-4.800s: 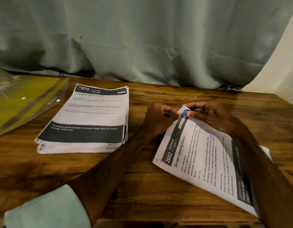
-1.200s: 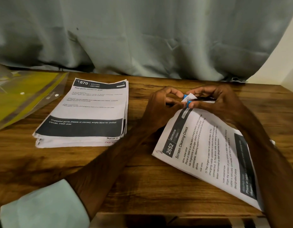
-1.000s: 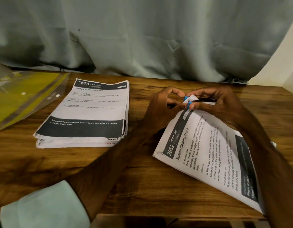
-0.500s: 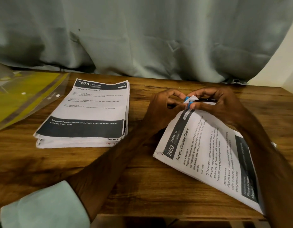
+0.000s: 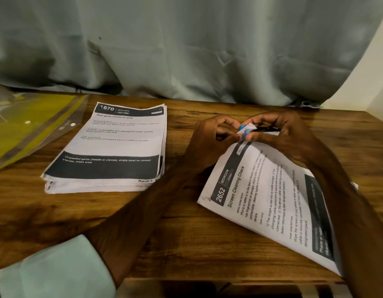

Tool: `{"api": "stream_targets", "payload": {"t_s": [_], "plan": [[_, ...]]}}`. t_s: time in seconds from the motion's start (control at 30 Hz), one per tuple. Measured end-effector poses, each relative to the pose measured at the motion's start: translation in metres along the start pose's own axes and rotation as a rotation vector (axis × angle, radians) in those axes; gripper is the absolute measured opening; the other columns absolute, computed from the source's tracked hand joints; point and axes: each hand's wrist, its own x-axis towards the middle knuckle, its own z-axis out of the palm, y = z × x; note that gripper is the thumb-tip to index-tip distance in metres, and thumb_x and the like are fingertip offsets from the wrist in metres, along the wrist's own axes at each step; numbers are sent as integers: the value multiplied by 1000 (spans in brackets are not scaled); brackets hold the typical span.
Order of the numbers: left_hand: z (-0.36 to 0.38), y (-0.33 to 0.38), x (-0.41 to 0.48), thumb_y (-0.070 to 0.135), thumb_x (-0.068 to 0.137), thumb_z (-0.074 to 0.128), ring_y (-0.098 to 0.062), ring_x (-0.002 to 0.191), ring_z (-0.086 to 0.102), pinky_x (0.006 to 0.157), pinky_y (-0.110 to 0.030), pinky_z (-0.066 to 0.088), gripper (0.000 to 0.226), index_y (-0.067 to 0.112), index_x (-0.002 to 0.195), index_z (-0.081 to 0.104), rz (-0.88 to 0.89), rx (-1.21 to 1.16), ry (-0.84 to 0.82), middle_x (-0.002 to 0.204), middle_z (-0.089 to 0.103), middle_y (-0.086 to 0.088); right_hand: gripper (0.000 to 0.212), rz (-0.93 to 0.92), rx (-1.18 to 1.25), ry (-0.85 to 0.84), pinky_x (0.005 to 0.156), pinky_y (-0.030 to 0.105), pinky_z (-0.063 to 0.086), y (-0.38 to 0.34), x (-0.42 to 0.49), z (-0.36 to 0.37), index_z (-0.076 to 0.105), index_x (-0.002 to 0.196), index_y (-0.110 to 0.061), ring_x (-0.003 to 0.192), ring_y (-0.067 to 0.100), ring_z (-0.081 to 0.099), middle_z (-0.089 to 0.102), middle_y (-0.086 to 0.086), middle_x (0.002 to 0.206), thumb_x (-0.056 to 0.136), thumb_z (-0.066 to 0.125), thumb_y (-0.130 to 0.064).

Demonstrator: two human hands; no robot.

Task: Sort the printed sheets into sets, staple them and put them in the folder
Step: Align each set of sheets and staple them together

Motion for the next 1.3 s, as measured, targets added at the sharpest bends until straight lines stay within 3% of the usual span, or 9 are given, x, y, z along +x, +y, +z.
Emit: {"api": "stream_targets", "payload": {"t_s": [0.2, 0.3, 0.4, 0.47, 0.63, 0.73, 1.03, 1.23, 1.3], "plan": [[-4, 1, 1, 16, 89, 80, -14, 84, 76, 70, -38, 63, 26, -2, 105, 71, -75, -8, -75, 102, 77, -8, 24, 5, 4, 15, 83, 20, 56, 1, 1, 2, 74, 105, -20, 93, 11, 73, 77, -8, 100, 80, 77, -20], [-9, 7, 1, 25, 86, 83, -11, 88, 74, 75, -36, 64, 44, 5, 120, 64, -189, -19, -166, 106, 76, -3, 22, 5, 2, 23, 82, 15, 54, -1, 1, 4, 72, 101, -26, 92, 7, 72, 76, -15, 99, 79, 75, -24], [-9, 11, 2, 46, 79, 84, -10, 104, 70, 88, -39, 62, 71, 18, 137, 56, -287, 13, -302, 124, 70, 3, 22, -9, -27, 36, 83, 16, 54, 0, 3, 6, 74, 103, -23, 93, 6, 72, 76, -13, 100, 81, 76, -23], [-5, 16, 2, 52, 79, 79, -13, 106, 72, 87, -43, 62, 74, 21, 141, 53, -318, -62, -359, 125, 71, 2, 24, -16, -40, 27, 82, 13, 52, 0, 4, 8, 74, 105, -18, 94, 5, 72, 77, -11, 100, 82, 76, -22], [-1, 24, 4, 18, 95, 72, -24, 92, 77, 78, -48, 64, 39, 7, 130, 60, -352, -329, -309, 110, 76, -11, 24, -54, -91, 40, 82, 14, 51, 2, 4, 9, 74, 111, -8, 95, 4, 70, 75, -5, 104, 88, 74, -16], [0, 22, 3, 17, 96, 71, -30, 89, 77, 77, -55, 63, 36, 5, 129, 63, -347, -367, -297, 107, 77, -14, 20, -62, -123, 49, 85, 17, 53, 6, 6, 11, 75, 110, -11, 96, 6, 71, 75, -6, 105, 90, 73, -11], [4, 14, 2, 21, 95, 72, -28, 85, 78, 76, -52, 63, 34, 7, 125, 68, -387, -345, -250, 101, 78, -12, 19, -18, -115, 91, 85, 25, 58, 12, 7, 15, 76, 107, -11, 94, 9, 73, 76, -3, 102, 88, 75, -11], [6, 8, 6, 14, 84, 82, -23, 97, 76, 82, -39, 63, 55, 9, 134, 60, -582, -419, -267, 117, 75, -11, 39, 94, 5, 65, 92, 35, 58, 21, 6, 12, 72, 116, -12, 103, 18, 72, 76, 2, 109, 82, 75, -32], [4, 5, 6, 12, 82, 83, -23, 93, 77, 81, -38, 63, 46, 10, 124, 65, -599, -405, -233, 111, 77, -10, 45, 138, 160, 124, 91, 34, 59, 20, 5, 8, 67, 120, -7, 102, 20, 71, 74, 13, 110, 81, 74, -27]]}}
